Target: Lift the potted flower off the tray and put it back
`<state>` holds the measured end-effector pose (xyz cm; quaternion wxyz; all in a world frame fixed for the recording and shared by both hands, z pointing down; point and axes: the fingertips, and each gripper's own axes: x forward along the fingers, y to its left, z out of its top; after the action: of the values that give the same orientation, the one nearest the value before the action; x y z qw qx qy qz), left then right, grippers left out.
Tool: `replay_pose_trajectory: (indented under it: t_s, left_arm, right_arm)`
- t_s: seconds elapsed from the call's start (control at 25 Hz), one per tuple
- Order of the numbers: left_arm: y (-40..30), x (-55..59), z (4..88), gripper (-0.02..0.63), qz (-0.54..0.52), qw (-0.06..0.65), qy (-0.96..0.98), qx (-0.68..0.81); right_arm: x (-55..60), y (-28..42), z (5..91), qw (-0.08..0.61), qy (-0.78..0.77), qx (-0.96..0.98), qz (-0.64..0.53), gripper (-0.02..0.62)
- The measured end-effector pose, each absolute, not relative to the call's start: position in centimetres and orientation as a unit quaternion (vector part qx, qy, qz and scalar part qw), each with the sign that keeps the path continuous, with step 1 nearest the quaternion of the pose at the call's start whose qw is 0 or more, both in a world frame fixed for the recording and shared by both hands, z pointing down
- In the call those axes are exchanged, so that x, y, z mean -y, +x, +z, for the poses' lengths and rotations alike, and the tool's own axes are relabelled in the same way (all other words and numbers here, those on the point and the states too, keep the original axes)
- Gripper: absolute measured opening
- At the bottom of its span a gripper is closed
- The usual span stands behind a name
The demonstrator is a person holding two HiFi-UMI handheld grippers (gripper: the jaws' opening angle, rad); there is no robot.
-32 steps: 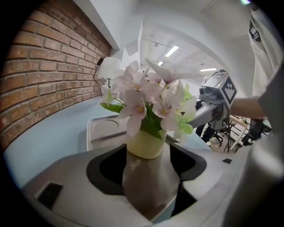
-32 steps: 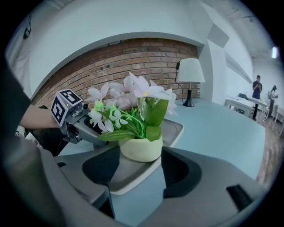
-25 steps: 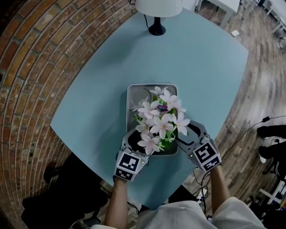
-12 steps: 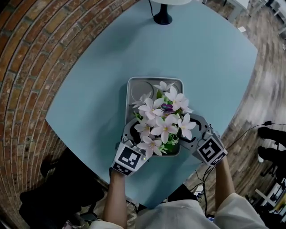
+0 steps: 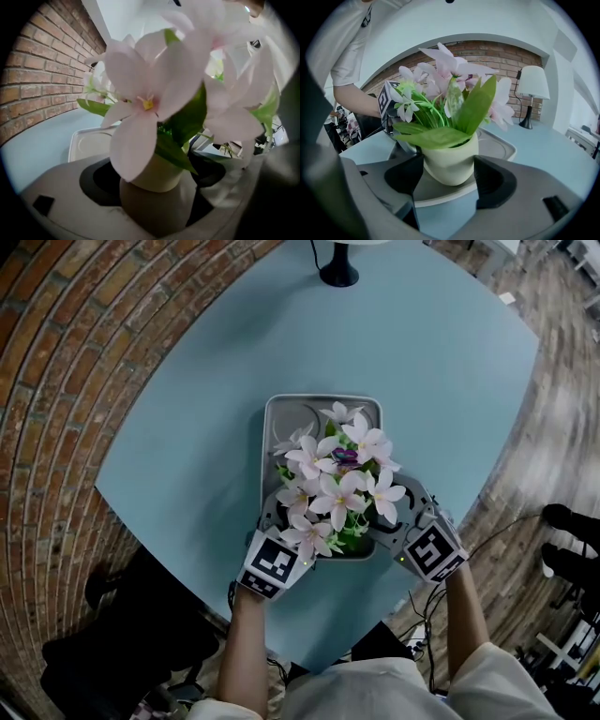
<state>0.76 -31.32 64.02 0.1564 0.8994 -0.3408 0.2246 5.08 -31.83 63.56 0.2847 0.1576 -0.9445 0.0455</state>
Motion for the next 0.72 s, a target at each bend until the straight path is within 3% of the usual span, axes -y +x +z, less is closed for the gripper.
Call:
replay_pose_trajectory:
  t_s: [0.72]
  left_arm:
    - [-0.3,24.8,55.1,0.457,0.201,0.105,0.909,0.350]
  right_arm:
    - [24.8,4.0,54.6,0.237,0.211,0.948,0.022,0.345]
